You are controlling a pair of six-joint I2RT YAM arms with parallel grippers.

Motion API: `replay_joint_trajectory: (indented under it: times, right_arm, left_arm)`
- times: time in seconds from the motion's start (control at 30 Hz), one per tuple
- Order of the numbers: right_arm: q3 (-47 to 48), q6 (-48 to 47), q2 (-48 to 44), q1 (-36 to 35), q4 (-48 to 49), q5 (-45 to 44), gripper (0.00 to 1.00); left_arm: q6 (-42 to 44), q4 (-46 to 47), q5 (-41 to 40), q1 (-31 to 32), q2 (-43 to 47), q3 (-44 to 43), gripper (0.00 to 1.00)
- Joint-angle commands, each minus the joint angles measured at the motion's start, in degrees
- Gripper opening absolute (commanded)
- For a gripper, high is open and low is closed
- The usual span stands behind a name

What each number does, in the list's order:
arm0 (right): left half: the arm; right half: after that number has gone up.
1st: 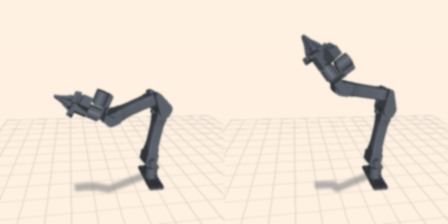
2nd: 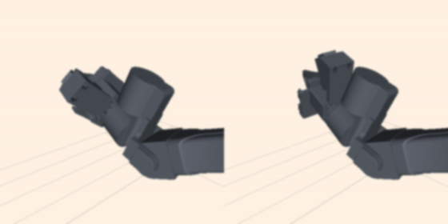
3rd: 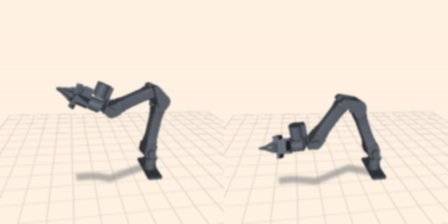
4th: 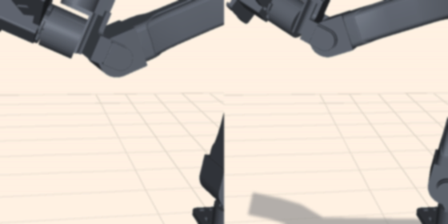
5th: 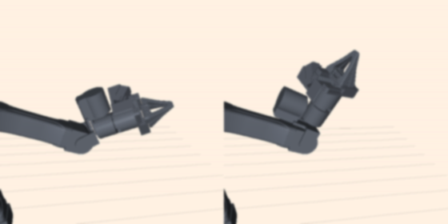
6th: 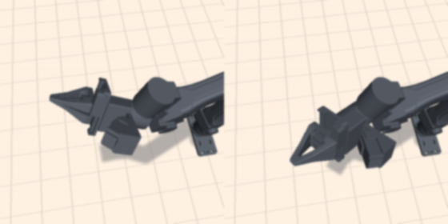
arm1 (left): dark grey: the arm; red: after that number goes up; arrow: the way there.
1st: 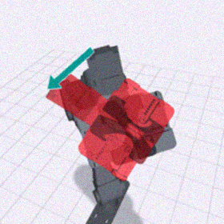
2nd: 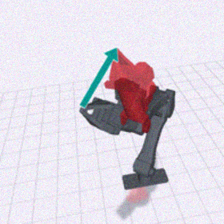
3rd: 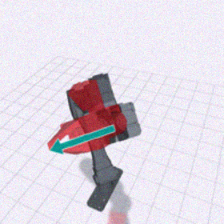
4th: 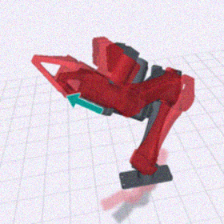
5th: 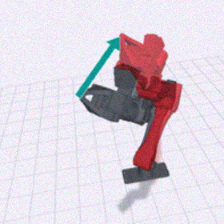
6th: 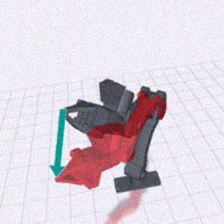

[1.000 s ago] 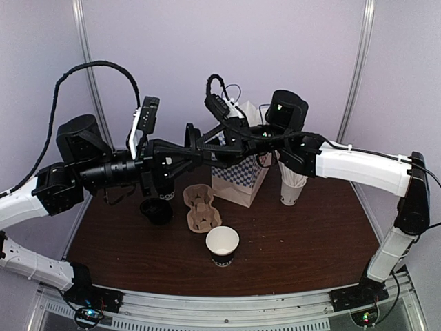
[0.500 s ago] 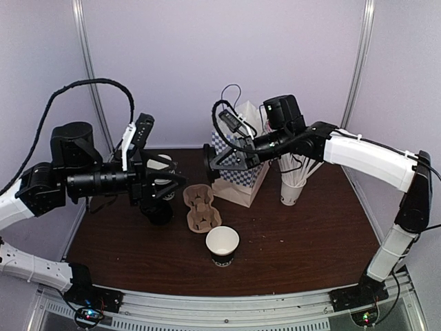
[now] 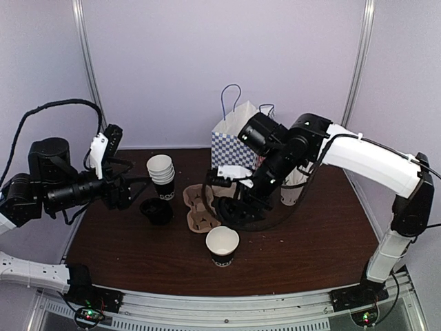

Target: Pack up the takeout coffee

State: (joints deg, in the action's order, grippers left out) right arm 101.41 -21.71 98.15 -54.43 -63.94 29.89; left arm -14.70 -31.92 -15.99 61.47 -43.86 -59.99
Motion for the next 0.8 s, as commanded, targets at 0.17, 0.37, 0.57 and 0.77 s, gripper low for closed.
replay_joint_trajectory:
  times: [0.17,0.37,0.57,0.77]
  right_arm:
    - [7.54,-6.32,10.99,-7.68,-16.12,-20.38,0.67]
    - [14.16,-4.92,16.02,-8.91,-18.34,-21.89,0.65]
    - [17.64,-5.35,19.24,-10.32,-19.07,-21.45,0.67]
    - [20.67,-4.75,22.36,-11.82,-18.9,-22.87,0.7]
  left_arm:
    - [-1.57,0.81,-3.92,-0.91,0.03,5.58,0.76]
    - [-2.01,1.57,-4.38,-1.51,2.8,8.81,0.76]
    - [-1.85,0.91,-4.7,-1.72,3.67,9.97,0.76]
    - [-1.72,1.24,-5.08,-1.74,4.85,10.84,0.76]
